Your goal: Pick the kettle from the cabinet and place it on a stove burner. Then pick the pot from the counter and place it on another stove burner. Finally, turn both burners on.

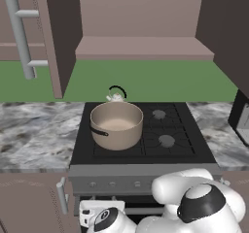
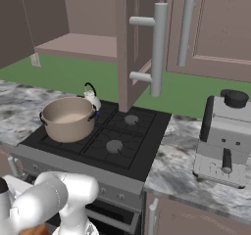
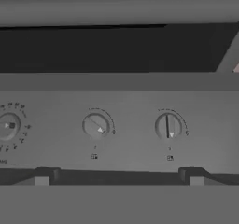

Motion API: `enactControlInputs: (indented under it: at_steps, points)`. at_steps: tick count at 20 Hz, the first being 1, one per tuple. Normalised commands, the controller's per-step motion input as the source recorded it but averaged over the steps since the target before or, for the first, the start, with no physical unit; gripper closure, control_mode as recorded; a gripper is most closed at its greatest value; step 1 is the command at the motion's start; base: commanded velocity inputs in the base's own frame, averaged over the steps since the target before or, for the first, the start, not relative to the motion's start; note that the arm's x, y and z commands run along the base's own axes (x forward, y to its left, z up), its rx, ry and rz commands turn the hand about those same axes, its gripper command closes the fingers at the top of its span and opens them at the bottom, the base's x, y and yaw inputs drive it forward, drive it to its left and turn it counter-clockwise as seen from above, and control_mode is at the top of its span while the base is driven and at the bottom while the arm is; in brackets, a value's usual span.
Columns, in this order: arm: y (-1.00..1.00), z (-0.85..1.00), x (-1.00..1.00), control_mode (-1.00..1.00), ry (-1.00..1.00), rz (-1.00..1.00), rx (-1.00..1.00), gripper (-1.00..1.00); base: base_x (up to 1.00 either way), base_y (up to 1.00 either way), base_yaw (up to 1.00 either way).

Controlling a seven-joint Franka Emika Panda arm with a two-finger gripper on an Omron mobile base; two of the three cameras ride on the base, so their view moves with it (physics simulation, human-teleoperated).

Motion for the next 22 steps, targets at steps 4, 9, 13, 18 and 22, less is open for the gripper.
enactControlInputs:
  at_steps: [4, 9, 13, 18, 22]
  points:
    - [0.03, 0.08, 0.16, -1.00, 0.03, -0.02, 0.00, -1.00, 0.00, 0.00, 0.00]
    - [0.09, 0.01, 0.16, -1.00, 0.01, -0.03, 0.00, -1.00, 0.00, 0.00, 0.00]
    - [0.12, 0.00, 0.10, -1.00, 0.02, -0.03, 0.00, -1.00, 0.00, 0.00, 0.00]
    - [0.13, 0.00, 0.10, -1.00, 0.02, -0.03, 0.00, -1.00, 0.00, 0.00, 0.00]
    - [0.12, 0.00, 0.10, -1.00, 0.02, -0.02, 0.00, -1.00, 0.00, 0.00, 0.00]
